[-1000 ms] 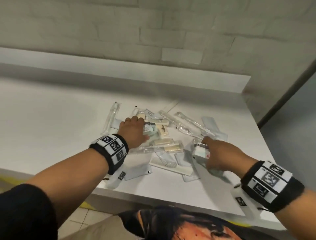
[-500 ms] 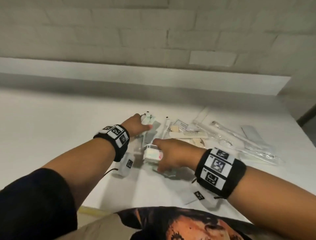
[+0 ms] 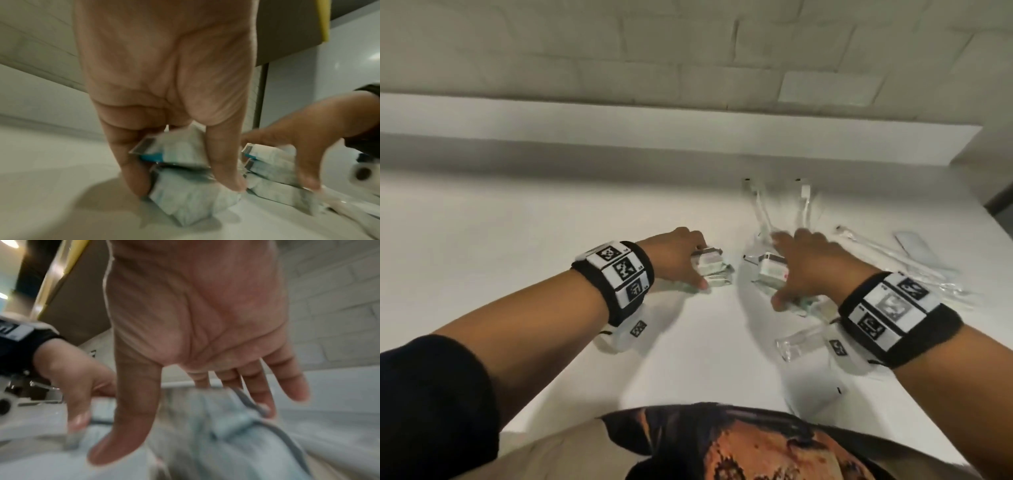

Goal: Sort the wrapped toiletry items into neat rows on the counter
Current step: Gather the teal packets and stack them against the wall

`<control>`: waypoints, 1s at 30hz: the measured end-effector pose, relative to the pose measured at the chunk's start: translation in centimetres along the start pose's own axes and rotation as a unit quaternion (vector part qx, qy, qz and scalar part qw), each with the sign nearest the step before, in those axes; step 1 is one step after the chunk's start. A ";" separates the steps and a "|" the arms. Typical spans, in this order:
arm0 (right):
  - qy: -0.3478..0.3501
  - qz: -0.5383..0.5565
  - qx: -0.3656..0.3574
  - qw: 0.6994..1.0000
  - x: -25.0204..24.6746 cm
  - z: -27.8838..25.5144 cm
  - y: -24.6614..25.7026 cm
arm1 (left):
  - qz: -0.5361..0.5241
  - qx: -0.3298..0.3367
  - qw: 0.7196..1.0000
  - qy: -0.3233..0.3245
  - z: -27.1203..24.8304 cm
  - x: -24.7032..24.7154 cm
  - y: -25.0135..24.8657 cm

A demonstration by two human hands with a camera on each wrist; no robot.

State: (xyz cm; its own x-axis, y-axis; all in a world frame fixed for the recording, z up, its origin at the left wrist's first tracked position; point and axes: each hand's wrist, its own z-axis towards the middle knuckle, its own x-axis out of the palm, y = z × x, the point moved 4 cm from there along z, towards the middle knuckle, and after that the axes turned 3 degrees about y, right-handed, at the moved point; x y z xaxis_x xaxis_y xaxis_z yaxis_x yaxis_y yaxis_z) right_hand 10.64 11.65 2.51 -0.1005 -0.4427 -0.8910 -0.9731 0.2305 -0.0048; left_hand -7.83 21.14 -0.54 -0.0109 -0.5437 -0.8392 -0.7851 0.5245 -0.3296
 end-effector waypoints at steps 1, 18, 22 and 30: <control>-0.036 -0.005 -0.020 0.999 -0.6 -0.3 0.7 | -0.021 0.003 1.000 -0.014 -0.5 0.2 0.5; 0.065 0.096 -0.150 0.982 1.9 1.6 9.4 | -0.220 -0.109 0.962 -0.121 -1.9 -1.4 9.2; -0.015 0.052 -0.067 0.996 0.1 2.5 7.9 | -0.191 -0.101 0.969 -0.116 -1.6 -1.2 9.4; -0.007 0.078 -0.048 0.996 1.4 2.0 7.9 | -0.141 -0.134 0.979 -0.067 -2.1 -0.7 8.6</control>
State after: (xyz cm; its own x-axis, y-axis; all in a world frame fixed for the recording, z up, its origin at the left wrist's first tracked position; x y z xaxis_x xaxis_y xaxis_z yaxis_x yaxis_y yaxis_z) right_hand 3.21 14.57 0.28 -0.2495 -0.3963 -0.8836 -0.9614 0.2110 0.1768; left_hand -15.85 24.67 -1.92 0.2969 -0.5411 -0.7868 -0.8796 0.1658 -0.4459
